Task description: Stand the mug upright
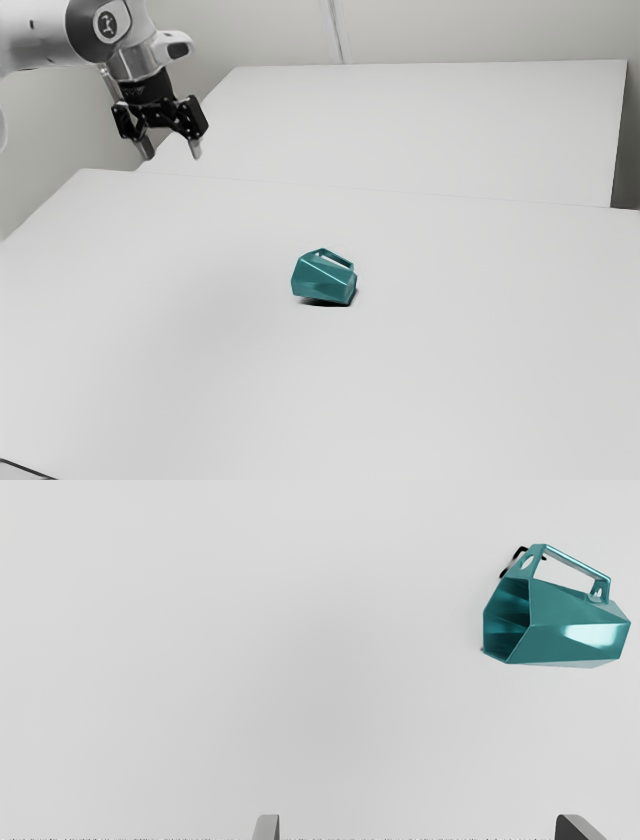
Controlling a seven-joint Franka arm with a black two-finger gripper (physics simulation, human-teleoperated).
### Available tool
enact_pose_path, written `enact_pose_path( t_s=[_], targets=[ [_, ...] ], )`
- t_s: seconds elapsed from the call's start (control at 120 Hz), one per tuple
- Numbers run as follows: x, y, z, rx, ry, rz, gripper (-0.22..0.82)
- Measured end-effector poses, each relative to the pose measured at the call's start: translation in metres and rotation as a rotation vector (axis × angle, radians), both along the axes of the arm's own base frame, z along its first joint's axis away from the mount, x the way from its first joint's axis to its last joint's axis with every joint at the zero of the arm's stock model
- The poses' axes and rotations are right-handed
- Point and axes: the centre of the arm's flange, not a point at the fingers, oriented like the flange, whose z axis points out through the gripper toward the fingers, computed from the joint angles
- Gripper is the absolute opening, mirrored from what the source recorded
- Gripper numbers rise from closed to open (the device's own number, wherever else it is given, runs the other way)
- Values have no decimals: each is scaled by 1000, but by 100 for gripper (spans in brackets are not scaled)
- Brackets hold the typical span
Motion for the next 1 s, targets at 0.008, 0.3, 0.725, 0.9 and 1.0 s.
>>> enact_pose_path(
  t_s=[0.008, 0.3, 0.725, 0.9, 1.0],
  targets=[
    [0, 0, 0, 0, 2, 0, 60],
    [9, -4, -62, -54, 103, -1, 60],
    [6, -26, -145, -276, 146, 51, 60],
    [6, -34, -181, -374, 168, 94, 60],
    [3, -39, -200, -438, 182, 115, 60]
  ],
)
